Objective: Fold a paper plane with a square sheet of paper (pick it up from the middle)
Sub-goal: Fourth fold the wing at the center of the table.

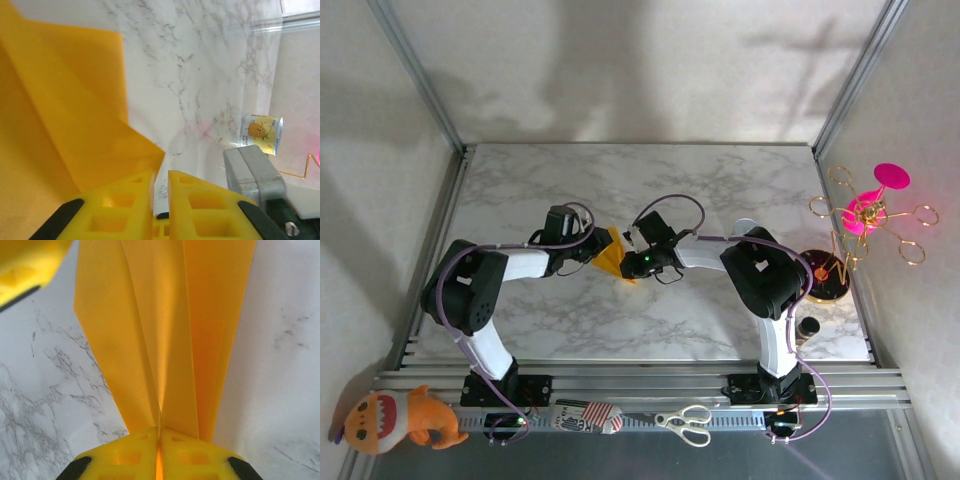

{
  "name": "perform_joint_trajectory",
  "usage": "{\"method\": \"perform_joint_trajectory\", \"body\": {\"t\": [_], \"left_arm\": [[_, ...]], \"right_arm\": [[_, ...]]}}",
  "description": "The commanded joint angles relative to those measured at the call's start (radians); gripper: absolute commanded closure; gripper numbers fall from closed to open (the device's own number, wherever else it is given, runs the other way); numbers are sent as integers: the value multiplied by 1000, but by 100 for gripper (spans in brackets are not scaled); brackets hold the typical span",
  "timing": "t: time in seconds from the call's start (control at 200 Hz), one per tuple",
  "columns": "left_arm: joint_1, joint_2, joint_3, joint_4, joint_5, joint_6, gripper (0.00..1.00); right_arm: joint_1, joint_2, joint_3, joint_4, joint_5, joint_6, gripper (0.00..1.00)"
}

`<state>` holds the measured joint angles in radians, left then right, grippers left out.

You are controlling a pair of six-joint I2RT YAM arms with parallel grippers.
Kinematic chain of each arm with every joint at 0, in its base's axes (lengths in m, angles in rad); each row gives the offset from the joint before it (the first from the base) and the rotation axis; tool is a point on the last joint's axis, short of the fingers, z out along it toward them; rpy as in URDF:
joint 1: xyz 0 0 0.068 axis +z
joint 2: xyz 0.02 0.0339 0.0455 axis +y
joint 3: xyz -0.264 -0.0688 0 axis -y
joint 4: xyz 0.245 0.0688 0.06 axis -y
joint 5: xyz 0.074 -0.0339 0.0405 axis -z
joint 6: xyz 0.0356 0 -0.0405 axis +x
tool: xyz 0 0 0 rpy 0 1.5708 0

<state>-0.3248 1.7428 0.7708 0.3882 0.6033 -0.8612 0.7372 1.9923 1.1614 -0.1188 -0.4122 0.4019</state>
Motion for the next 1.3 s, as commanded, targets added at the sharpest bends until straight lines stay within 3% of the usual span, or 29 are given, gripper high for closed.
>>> {"method": "perform_joint_trajectory", "body": {"t": [0.0, 0.746, 1.117, 1.297], "left_arm": [[-13, -6, 6, -42, -1, 64, 85], [-20, 144, 35, -32, -42, 79, 86], [-22, 146, 14, -120, -107, 91, 88], [-21, 156, 18, -135, -118, 88, 89]], "right_arm": [[-7, 22, -34, -156, 39, -33, 87], [-13, 36, -27, -160, 24, -38, 87], [-36, -89, -31, -2, -76, 44, 88], [-38, -56, -18, -41, -90, 25, 89]]}}
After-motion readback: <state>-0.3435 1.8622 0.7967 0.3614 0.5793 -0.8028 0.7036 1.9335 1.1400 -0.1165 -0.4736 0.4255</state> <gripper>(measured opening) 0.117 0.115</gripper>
